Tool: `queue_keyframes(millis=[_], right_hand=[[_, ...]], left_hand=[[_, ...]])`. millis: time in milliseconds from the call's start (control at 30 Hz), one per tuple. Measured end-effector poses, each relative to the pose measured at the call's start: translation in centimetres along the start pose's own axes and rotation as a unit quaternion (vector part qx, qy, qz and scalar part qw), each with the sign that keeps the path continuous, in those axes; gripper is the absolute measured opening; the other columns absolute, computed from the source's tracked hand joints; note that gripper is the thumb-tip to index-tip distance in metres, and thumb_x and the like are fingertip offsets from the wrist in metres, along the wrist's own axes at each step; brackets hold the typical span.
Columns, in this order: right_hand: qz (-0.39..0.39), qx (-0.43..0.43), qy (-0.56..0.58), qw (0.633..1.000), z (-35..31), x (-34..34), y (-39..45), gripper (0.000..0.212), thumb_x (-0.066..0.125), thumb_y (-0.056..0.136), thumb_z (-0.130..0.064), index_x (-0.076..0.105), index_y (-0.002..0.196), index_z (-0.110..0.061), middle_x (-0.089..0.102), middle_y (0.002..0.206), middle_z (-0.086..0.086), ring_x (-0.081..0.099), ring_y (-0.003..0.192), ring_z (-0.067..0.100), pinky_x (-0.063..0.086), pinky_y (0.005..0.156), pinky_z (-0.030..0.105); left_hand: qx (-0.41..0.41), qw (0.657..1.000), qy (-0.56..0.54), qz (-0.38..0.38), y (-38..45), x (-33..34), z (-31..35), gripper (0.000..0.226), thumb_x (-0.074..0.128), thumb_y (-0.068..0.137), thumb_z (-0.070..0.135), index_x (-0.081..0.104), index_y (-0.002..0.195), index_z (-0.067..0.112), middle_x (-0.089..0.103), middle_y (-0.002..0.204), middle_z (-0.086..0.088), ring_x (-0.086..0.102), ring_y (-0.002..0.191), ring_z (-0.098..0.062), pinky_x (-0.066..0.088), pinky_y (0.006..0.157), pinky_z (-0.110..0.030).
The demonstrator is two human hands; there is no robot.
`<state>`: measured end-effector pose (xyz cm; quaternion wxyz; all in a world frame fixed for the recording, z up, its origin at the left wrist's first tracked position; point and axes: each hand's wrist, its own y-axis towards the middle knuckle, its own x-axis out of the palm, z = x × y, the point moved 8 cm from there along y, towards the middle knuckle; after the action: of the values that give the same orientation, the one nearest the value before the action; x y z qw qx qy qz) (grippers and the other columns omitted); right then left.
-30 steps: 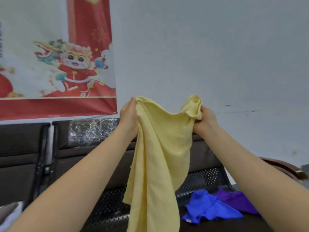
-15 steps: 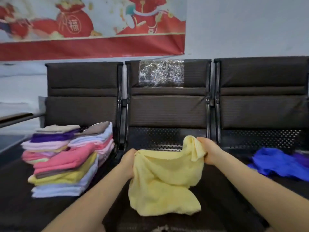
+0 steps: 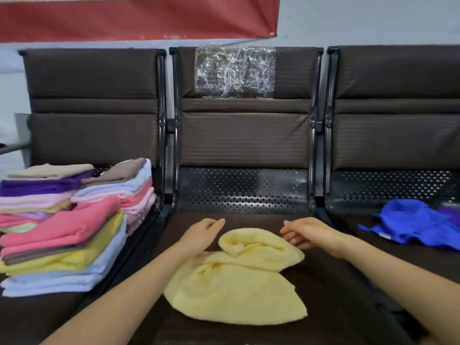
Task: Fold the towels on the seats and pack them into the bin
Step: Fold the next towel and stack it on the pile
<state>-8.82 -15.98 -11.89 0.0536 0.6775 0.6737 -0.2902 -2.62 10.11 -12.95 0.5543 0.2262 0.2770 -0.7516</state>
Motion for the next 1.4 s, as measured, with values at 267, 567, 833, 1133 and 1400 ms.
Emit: queue_keyframes(millis=[267, 567, 833, 1133, 1400], right_hand=[[-0.084, -0.064, -0.090, 0.990, 0.4, 2.5, -0.5, 0.031, 0.063, 0.089, -0.041, 0.070, 0.103, -0.014, 0.069, 0.106, 0.003, 0.065, 0.099, 0.017, 0.051, 0.086, 0.034], [0.128, -0.248, 0.038, 0.959, -6.6, -3.2, -3.0, 0.019, 0.065, 0.090, -0.028, 0.065, 0.082, -0.010, 0.064, 0.075, 0.002, 0.060, 0.071, 0.014, 0.048, 0.067, 0.028], [-0.205, -0.196, -0.267, 0.921, -3.2, 7.3, -5.4, 0.012, 0.067, 0.089, -0.034, 0.070, 0.098, -0.027, 0.062, 0.078, -0.021, 0.057, 0.074, -0.003, 0.043, 0.070, 0.014], [-0.015, -0.256, -0.256, 0.932, -4.7, 6.9, -2.7, 0.020, 0.057, 0.095, -0.034, 0.072, 0.097, -0.022, 0.062, 0.092, -0.008, 0.054, 0.089, 0.008, 0.040, 0.080, 0.024], [-0.132, -0.087, -0.245, 0.957, -1.8, 7.2, 0.6, 0.037, 0.064, 0.086, -0.049, 0.067, 0.111, -0.021, 0.065, 0.109, -0.009, 0.060, 0.101, 0.008, 0.050, 0.089, 0.027]], left_hand=[[0.062, 0.989, -0.032, -0.128, -0.3, 4.8, 2.4, 0.026, 0.057, 0.092, 0.043, 0.067, 0.079, 0.022, 0.063, 0.076, 0.010, 0.056, 0.068, -0.006, 0.044, 0.062, -0.022], [0.131, 0.948, -0.291, 0.007, -0.5, -3.0, 3.0, 0.031, 0.052, 0.097, 0.026, 0.067, 0.096, 0.000, 0.068, 0.084, -0.005, 0.063, 0.081, -0.015, 0.051, 0.076, -0.027], [0.144, 0.988, -0.024, 0.049, -1.0, -4.4, 1.1, 0.028, 0.040, 0.102, 0.028, 0.068, 0.097, 0.030, 0.066, 0.089, 0.006, 0.062, 0.080, -0.007, 0.052, 0.070, -0.023], [-0.058, 0.985, -0.144, -0.081, -0.5, -1.1, -3.0, 0.018, 0.054, 0.096, 0.017, 0.065, 0.110, 0.019, 0.067, 0.103, -0.005, 0.068, 0.085, -0.015, 0.054, 0.066, -0.024], [-0.061, 0.973, -0.142, -0.173, -1.2, -0.7, -3.4, 0.026, 0.065, 0.088, 0.008, 0.064, 0.114, 0.013, 0.070, 0.107, -0.011, 0.069, 0.095, -0.021, 0.054, 0.076, -0.028]])
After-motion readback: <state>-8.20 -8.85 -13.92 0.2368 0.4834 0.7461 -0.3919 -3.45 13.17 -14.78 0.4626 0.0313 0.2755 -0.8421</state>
